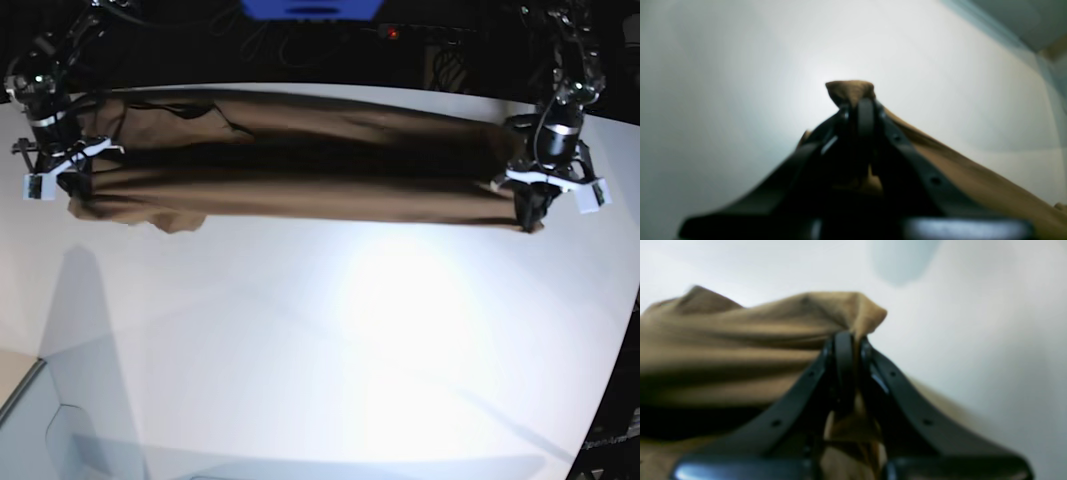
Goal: Layout the t-shirt on the table in an organized manner, then fold the t-shirt properly
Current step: 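Lift the grasped edge and fold it over onto the held edge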
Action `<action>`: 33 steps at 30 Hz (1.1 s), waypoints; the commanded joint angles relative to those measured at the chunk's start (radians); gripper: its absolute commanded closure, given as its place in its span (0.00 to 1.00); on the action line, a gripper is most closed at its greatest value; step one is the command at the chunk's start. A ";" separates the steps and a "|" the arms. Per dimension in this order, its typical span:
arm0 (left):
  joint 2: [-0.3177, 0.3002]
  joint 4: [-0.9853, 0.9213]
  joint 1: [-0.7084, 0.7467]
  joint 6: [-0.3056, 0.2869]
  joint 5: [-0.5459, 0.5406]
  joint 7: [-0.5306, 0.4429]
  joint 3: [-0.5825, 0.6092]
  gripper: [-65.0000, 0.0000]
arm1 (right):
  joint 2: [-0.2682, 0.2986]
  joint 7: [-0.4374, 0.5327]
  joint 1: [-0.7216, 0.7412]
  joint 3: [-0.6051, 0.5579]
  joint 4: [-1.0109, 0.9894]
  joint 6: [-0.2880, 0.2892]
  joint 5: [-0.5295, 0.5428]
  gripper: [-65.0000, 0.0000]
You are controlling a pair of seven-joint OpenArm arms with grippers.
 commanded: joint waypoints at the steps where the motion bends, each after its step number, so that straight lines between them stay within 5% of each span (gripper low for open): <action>1: -0.009 0.012 0.008 0.001 0.000 -0.035 -0.008 1.00 | 0.011 0.027 -0.005 0.006 0.021 -0.004 0.012 1.00; 19: -0.008 -0.199 0.024 0.001 0.008 -0.035 0.002 1.00 | 0.009 0.019 -0.121 -0.138 -0.018 -0.004 0.010 1.00; 33: -0.001 -0.271 -0.004 0.001 0.000 -0.035 0.002 1.00 | 0.086 0.027 0.009 -0.140 -0.263 -0.004 0.006 1.00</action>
